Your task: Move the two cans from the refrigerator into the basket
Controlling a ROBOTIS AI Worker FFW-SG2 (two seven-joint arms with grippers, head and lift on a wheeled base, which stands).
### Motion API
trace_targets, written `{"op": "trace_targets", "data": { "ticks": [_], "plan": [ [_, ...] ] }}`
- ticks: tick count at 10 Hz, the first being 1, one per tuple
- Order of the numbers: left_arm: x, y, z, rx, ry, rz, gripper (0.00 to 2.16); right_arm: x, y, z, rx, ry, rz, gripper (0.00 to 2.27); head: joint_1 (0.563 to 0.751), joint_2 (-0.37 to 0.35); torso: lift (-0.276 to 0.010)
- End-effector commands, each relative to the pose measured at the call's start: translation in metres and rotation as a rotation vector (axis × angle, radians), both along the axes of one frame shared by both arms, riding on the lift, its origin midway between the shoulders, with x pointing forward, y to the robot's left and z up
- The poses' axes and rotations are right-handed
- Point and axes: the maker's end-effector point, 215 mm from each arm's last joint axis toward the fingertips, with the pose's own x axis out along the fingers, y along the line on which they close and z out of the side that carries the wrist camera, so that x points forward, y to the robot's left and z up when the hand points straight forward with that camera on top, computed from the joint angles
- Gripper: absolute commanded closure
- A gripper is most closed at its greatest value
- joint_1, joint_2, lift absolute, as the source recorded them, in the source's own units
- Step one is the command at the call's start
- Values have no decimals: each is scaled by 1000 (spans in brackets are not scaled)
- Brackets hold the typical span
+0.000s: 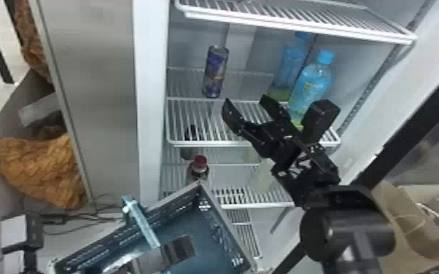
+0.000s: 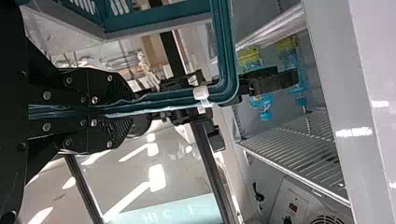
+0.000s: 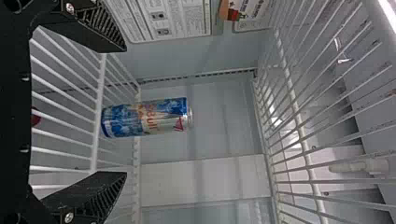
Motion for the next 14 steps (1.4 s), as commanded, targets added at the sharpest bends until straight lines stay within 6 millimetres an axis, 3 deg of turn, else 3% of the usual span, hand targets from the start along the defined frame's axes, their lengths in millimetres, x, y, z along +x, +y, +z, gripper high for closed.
{"op": "trace_targets", "data": {
  "ticks": [1, 7, 14],
  "plan": [
    [0, 0, 0, 2, -1, -1, 1202, 10, 2, 0, 1, -1, 1, 93, 695, -246, -35],
    [2, 0, 1, 6, -7, -4, 1200, 54, 18, 18, -29, -33, -7, 93, 695, -221, -35],
    [3, -1, 1, 3, -7, -5, 1202, 98, 31, 10, -52, 6, -13, 94, 695, -195, -35]
  ]
}}
